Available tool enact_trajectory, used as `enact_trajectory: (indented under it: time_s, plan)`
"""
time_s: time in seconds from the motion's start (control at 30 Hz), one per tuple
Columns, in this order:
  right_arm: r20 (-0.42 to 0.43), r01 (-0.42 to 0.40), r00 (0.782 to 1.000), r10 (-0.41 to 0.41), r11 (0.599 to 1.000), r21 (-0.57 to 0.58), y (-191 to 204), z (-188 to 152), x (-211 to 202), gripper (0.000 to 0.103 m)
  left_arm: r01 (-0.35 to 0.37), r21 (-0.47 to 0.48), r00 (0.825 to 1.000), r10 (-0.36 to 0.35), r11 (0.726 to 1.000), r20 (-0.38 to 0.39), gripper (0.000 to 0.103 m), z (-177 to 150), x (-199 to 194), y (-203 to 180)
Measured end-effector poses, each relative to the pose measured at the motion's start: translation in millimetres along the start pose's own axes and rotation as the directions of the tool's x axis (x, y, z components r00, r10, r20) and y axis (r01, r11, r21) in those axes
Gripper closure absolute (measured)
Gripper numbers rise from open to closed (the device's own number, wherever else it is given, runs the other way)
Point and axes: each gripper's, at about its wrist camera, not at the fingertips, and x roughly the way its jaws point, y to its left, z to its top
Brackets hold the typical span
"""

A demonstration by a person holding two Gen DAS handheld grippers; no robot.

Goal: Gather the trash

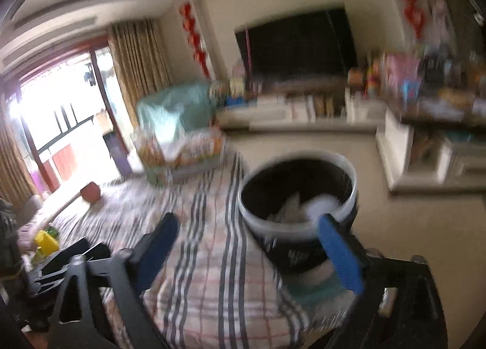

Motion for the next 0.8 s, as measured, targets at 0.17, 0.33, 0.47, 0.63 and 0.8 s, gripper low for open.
enact_trajectory:
  time_s: [0.17, 0.33, 0.47, 0.63, 0.8]
  plan:
    - [0.069, 0.052, 0.996, -0.048, 0.997, -0.06, 11, -10, -11, 0.0, -0.077, 0.028, 0.995, 0.075, 0.997, 0.061, 0.001, -18, -23, -3]
    - [0.061, 0.068, 0.996, -0.065, 0.996, -0.054, 10, -31, -3, 0.0, -0.144, 0.075, 0.987, 0.138, 0.987, 0.081, 0.001, -39, -31, -7]
    - [0.067, 0.049, 0.997, -0.048, 0.999, -0.017, 6, -41, -4, 0.0, -0.186, 0.092, 0.98, 0.179, 0.978, 0.084, 0.001, -42, -26, -19]
    - [0.091, 0.073, 0.994, -0.068, 0.996, -0.049, 11, -43, -9, 0.0, -0.208, 0.094, 0.976, 0.2, 0.974, 0.086, 0.001, -45, -27, -30]
    - [0.115, 0.089, 0.99, -0.079, 0.993, -0.08, 18, -43, -14, 0.0, -0.218, 0.102, 0.972, 0.207, 0.971, 0.108, 0.0, -48, -32, -34]
